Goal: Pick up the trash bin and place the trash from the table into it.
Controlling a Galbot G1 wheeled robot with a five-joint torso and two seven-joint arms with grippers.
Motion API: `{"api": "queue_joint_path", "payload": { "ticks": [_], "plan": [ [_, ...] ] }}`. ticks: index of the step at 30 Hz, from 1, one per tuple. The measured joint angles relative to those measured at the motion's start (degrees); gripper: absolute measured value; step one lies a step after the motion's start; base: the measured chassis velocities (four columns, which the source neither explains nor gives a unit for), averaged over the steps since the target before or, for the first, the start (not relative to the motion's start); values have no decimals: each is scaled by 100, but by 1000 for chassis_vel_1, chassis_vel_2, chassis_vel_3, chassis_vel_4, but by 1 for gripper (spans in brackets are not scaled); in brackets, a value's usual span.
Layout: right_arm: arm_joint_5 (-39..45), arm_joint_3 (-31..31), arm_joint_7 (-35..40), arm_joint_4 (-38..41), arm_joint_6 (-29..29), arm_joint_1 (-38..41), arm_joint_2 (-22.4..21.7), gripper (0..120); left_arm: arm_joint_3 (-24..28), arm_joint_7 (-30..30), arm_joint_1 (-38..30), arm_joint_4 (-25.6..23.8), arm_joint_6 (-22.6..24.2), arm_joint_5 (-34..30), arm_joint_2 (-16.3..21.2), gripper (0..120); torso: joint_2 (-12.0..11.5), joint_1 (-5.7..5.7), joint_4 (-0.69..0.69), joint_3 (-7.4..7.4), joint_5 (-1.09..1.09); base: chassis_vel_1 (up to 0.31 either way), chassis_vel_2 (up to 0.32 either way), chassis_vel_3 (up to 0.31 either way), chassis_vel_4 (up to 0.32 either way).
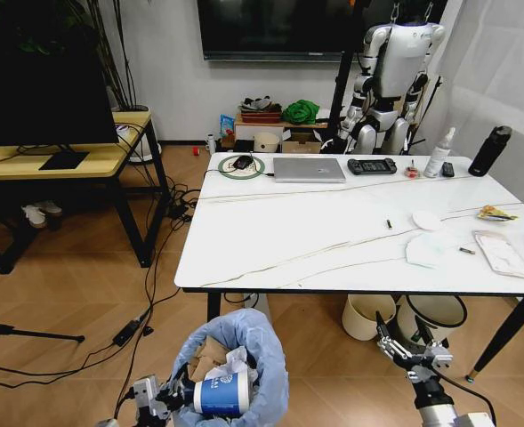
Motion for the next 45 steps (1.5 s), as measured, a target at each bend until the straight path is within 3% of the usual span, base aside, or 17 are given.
{"api": "queue_joint_path", "payload": {
  "ticks": [15,45],
  "plan": [
    [108,-326,-87,-203,44,224,-35,100,-213,31,63,-111,-27,63,-146,0,0,0,0,0,0,-8,-4,7,6],
    [240,-186,-85,-305,29,278,-111,100,-206,16,-6,-61,29,-56,-114,0,1,0,0,0,0,-34,-33,29,31]
  ]
}}
